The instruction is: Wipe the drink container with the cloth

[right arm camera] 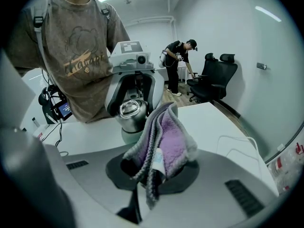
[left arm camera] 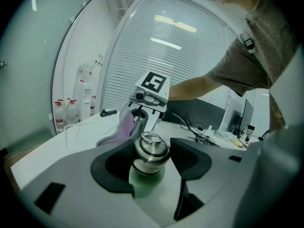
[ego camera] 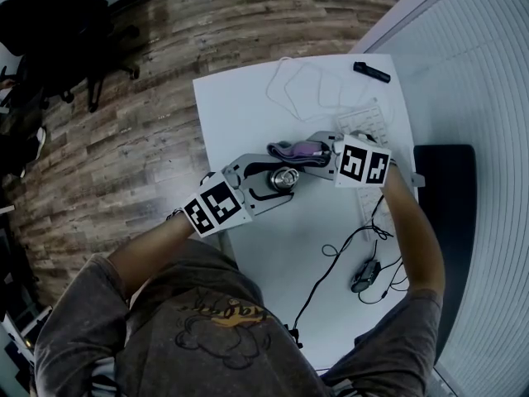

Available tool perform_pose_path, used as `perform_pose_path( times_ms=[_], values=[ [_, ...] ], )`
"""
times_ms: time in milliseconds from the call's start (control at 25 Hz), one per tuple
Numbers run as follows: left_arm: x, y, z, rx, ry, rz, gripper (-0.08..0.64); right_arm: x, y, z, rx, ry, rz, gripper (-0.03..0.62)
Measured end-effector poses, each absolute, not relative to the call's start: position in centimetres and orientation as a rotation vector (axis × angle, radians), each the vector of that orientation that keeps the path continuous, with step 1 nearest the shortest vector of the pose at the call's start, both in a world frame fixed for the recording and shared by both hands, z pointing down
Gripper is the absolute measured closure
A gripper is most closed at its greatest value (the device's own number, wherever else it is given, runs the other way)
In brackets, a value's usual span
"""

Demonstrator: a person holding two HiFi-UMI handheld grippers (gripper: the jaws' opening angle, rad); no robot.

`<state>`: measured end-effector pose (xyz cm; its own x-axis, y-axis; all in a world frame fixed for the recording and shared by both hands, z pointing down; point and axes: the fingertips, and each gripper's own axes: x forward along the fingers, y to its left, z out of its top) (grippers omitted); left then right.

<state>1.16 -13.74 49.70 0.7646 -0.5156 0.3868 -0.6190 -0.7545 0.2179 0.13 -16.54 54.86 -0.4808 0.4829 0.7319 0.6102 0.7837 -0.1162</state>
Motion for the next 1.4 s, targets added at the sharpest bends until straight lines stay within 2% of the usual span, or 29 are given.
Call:
perform_pose_path(
  times_ms=[880,1400],
  values=[
    [0.9,-13.8,49.9,2.642,-0.827,0.465,0.305,3.0,-14.7,55.1,-0.610,-2.220,-0.013,0.541],
    [1.0,-13.9,50.3,2.638,-0.780,0.481,0.302,3.5,-14.1,55.9,-0.257,-2.396,0.117,0.541]
  ],
)
